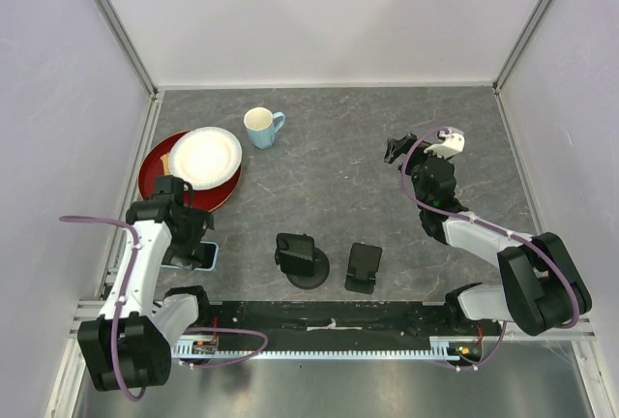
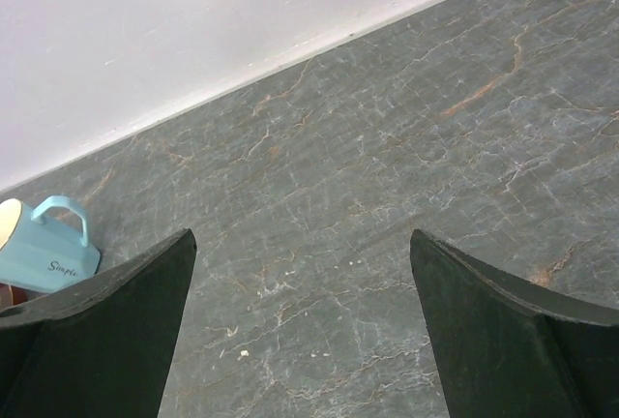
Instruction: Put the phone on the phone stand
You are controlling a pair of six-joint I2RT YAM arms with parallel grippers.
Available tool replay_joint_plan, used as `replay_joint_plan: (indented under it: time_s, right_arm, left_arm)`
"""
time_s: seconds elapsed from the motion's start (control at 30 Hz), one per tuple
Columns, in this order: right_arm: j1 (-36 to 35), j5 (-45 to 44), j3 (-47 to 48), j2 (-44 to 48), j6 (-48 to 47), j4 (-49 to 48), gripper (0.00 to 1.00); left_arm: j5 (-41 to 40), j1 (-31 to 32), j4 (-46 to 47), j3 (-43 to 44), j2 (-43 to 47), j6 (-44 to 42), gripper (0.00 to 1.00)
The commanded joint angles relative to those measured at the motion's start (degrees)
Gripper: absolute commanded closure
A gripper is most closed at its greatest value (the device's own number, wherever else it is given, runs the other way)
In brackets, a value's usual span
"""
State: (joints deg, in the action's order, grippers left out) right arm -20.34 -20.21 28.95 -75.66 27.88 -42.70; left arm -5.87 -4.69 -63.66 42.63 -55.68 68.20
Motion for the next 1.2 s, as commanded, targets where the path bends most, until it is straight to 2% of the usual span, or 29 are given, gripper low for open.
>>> replay_joint_plan:
  time_s: [0.0,0.23,0.43,0.67,0.83,1.17]
  right_arm:
    - [0.2,1.4,-1.4,2.9,-1.9,-5.1,0.02]
    - [0.2,1.6,-3.8,5.2,-3.4,-7.7,0.02]
    - [0.2,3.5,-2.8,3.9,-3.0,-7.1,0.02]
    - [0.2,3.8,-2.8,4.2,-3.2,-7.3,0.02]
    - [0.2,3.9,-3.4,4.4,-3.2,-7.9,0.02]
    - [0.2,4.1,-4.0,4.3,-3.5,-9.7,0.02]
  left_arm:
    - [-1.5,-3.0,2.3,-1.8,-3.2,3.2,0.00]
    - [-0.1,-4.1,1.2,-3.3,-7.0,4.0,0.00]
    - [0.8,-4.1,-2.6,-3.3,-4.3,6.7,0.00]
    - [6.7,-4.4,2.4,-5.1,-5.2,12.3,0.00]
    - [2.5,-4.6,4.6,-5.9,-8.1,14.1,0.00]
    - [0.5,-6.6,8.4,-8.4,-8.3,17.1,0.00]
